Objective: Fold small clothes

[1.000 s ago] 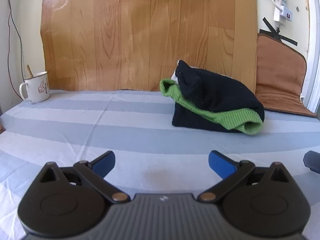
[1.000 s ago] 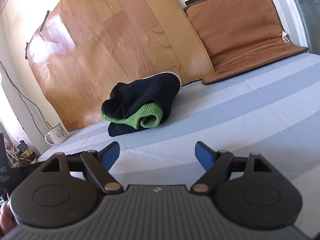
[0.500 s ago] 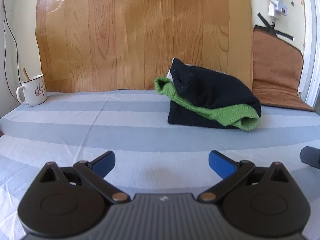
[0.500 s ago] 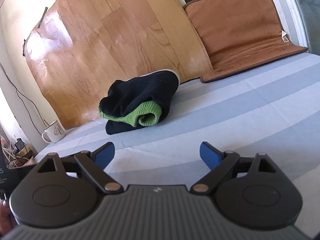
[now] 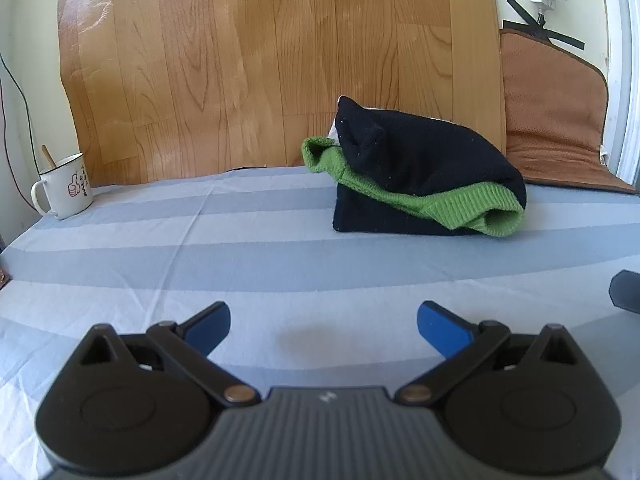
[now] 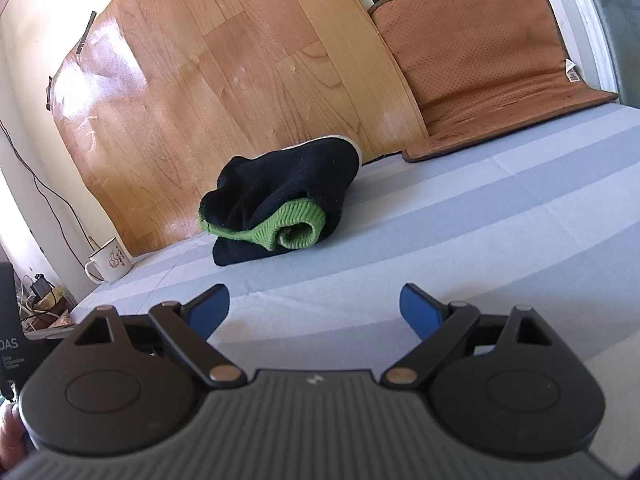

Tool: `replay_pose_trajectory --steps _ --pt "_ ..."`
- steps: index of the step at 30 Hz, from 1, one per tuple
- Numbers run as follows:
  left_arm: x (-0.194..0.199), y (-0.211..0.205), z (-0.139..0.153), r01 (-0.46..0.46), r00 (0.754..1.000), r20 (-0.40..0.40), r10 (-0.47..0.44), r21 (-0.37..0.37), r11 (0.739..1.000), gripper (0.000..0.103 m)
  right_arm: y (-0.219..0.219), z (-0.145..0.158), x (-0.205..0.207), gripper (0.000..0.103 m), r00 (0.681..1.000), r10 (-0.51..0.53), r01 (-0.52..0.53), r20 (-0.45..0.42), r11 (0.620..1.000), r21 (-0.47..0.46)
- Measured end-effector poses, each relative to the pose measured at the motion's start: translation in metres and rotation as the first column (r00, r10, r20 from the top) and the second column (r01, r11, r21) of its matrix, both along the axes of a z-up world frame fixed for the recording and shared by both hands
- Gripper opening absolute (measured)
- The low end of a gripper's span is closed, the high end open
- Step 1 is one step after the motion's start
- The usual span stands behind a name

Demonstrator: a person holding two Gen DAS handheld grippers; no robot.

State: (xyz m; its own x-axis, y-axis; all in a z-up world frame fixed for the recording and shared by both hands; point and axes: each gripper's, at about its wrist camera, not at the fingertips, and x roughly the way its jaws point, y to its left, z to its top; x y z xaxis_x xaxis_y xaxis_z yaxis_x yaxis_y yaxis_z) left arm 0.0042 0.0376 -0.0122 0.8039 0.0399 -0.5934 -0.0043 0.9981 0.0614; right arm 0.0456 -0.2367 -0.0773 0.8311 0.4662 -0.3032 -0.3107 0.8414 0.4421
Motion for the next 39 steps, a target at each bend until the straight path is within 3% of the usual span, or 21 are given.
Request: replay_pose_trajectory --steps 39 --pt "0.0029 -0.0024 -0.0017 0.016 1.0 -0.027 -0.016 0.011 1.0 0.103 -0.0038 -0.0012 -0.0004 0.094 1.0 -0.007 0.007 -0.004 1.0 0.022"
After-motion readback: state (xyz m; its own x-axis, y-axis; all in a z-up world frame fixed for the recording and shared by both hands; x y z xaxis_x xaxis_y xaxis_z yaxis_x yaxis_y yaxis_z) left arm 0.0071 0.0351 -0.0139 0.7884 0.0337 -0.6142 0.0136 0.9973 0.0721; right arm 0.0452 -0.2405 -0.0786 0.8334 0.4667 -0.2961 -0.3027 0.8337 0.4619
